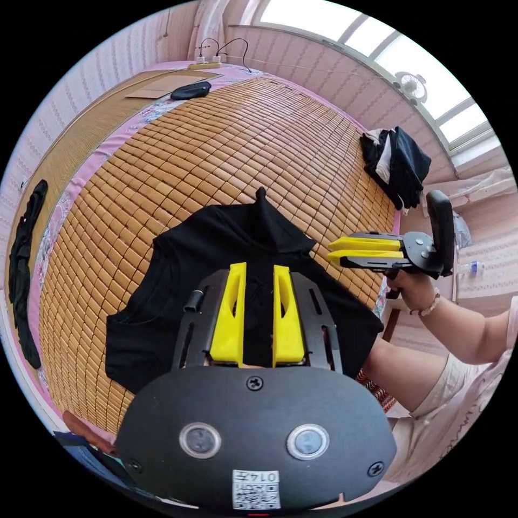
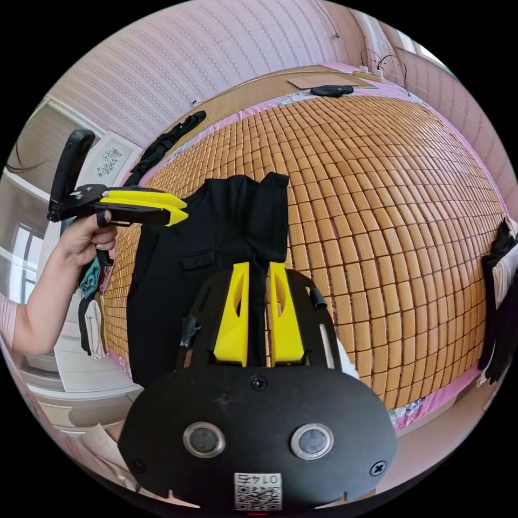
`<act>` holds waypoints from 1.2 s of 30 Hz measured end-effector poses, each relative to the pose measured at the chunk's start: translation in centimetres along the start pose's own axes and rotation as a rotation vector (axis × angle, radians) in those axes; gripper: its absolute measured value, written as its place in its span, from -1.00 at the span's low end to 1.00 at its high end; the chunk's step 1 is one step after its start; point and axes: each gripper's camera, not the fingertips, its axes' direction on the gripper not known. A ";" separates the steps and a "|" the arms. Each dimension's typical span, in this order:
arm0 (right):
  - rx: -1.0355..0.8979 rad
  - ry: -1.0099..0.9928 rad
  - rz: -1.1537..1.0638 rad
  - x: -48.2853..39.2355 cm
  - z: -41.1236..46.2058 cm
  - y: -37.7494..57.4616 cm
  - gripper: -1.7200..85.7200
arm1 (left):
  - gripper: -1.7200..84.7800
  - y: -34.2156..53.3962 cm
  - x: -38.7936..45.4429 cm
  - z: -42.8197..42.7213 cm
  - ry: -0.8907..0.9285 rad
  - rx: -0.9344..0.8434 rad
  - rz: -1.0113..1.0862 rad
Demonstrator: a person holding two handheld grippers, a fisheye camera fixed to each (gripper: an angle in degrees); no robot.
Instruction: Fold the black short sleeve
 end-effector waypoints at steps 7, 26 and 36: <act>0.030 -0.039 0.102 3.1 -2.0 -0.1 -0.79 | -0.78 -10.3 0.2 4.5 -0.008 0.007 0.036; 0.180 -0.139 -0.195 -3.8 -13.4 7.7 -0.96 | -0.93 -5.1 -4.4 2.4 -0.012 0.277 -0.080; -0.015 -0.107 -0.277 -7.0 -11.7 13.8 -0.95 | -0.83 7.3 -9.3 6.0 0.007 0.159 -0.347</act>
